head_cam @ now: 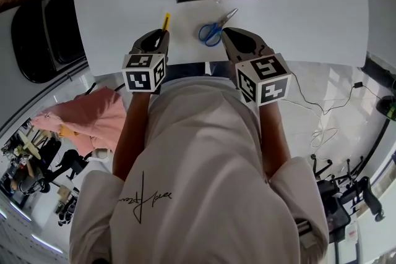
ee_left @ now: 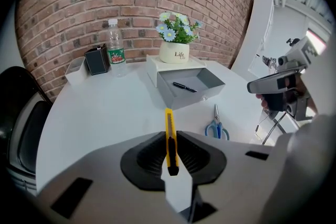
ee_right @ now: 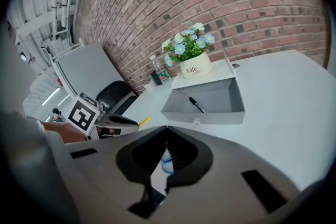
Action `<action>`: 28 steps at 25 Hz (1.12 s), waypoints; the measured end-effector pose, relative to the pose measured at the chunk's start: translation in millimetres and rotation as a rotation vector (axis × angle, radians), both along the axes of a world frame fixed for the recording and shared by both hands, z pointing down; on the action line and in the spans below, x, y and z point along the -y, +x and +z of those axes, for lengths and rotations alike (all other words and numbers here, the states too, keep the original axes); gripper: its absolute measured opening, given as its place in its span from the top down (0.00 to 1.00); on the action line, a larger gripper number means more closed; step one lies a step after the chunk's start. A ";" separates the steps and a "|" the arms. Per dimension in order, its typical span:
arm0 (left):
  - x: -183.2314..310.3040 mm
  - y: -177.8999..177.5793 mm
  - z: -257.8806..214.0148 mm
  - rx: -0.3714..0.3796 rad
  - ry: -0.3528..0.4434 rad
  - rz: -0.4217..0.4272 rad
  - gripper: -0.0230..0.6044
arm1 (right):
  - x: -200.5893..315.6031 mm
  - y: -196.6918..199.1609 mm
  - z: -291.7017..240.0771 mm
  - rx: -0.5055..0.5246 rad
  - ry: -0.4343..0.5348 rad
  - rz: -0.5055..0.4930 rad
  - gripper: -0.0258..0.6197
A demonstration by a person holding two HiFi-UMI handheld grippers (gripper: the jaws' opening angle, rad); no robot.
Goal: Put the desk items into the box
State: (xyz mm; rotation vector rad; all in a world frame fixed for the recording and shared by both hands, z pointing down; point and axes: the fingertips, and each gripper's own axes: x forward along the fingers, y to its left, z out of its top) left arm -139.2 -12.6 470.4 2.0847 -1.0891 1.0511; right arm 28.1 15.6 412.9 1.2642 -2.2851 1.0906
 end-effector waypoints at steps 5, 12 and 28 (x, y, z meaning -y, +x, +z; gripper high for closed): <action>1.1 9.5 -11.0 -0.009 0.013 0.019 0.86 | 2.6 3.4 -0.9 -0.006 0.004 0.002 0.92; 5.2 19.7 -21.9 -0.020 0.038 0.034 0.86 | 3.2 7.3 -4.3 -0.008 0.013 0.010 0.92; 22.7 44.7 -38.2 -0.080 0.062 0.073 0.86 | 5.8 7.4 -12.6 -0.012 0.028 0.015 0.92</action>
